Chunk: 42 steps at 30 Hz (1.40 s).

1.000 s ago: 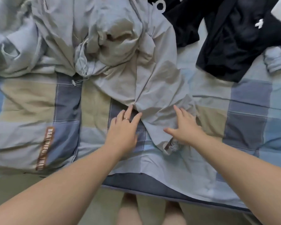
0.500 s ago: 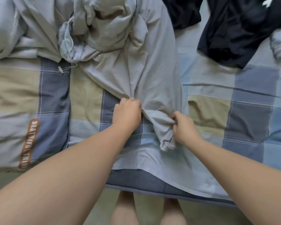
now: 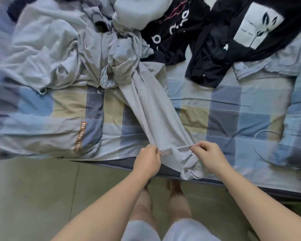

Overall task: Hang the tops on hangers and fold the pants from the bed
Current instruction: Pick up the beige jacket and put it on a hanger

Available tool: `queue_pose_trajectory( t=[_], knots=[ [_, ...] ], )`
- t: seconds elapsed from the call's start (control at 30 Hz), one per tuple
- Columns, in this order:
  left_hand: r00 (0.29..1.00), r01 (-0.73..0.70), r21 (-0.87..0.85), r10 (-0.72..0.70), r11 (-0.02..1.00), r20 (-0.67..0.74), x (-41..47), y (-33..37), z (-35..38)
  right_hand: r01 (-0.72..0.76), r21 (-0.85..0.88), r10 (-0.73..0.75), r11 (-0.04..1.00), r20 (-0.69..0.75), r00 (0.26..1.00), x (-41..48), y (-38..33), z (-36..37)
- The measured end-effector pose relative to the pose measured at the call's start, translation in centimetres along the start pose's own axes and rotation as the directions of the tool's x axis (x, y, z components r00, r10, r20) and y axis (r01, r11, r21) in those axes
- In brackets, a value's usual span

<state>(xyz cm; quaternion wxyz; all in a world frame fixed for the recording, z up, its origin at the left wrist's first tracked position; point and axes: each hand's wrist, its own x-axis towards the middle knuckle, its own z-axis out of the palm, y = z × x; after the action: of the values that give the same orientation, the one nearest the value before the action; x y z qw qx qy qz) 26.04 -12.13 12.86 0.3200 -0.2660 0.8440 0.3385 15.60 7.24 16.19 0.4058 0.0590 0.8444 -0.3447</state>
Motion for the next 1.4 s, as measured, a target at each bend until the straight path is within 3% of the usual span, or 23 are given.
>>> queue_pose_trajectory(
  t=[0.27,0.43,0.53,0.6,0.73,0.87,1.1,1.23,1.4],
  knots=[
    [0.965,-0.184,0.017,0.184,0.983,-0.185,-12.0,8.0,-6.0,0.258,0.196,-0.243,0.946,-0.098,0.965,-14.5,-8.5,-8.6],
    [0.864,-0.38,0.033,0.368,0.924,-0.345,-15.7,14.2,-9.8,0.413,0.333,-0.388,0.848,-0.143,0.911,-21.9,-13.0,-13.9],
    [0.828,-0.439,0.101,0.445,0.893,-0.341,-16.6,18.0,-12.0,0.494,0.4,-0.459,0.772,-0.187,0.869,-25.6,-15.0,-17.3],
    [0.823,-0.468,0.049,0.456,0.882,-0.338,-17.2,20.1,-13.0,0.541,0.443,-0.489,0.715,-0.236,0.84,-27.4,-15.9,-19.5],
    [0.789,-0.598,-0.207,0.521,0.775,-0.327,-19.3,23.4,-14.6,0.531,0.634,-0.402,0.562,-0.352,0.845,-29.2,-16.8,-24.2],
    [0.751,-0.659,-0.253,0.603,0.708,-0.269,-19.9,25.8,-14.2,0.505,0.775,-0.314,0.379,-0.405,0.859,-29.6,-17.2,-28.5],
    [0.758,-0.651,-0.358,0.605,0.67,-0.245,-21.5,30.3,-13.5,0.568,0.807,-0.306,0.158,-0.507,0.806,-29.7,-17.5,-33.4],
    [0.743,-0.653,-0.484,0.615,0.583,-0.262,-23.5,32.6,-14.6,0.648,0.7,-0.439,0.301,-0.502,0.746,-29.3,-16.4,-34.8],
    [0.726,-0.638,-0.666,0.59,0.387,-0.353,-26.0,34.8,-16.8,0.616,0.594,-0.582,0.518,-0.283,0.762,-27.9,-14.0,-32.8]
  ],
)
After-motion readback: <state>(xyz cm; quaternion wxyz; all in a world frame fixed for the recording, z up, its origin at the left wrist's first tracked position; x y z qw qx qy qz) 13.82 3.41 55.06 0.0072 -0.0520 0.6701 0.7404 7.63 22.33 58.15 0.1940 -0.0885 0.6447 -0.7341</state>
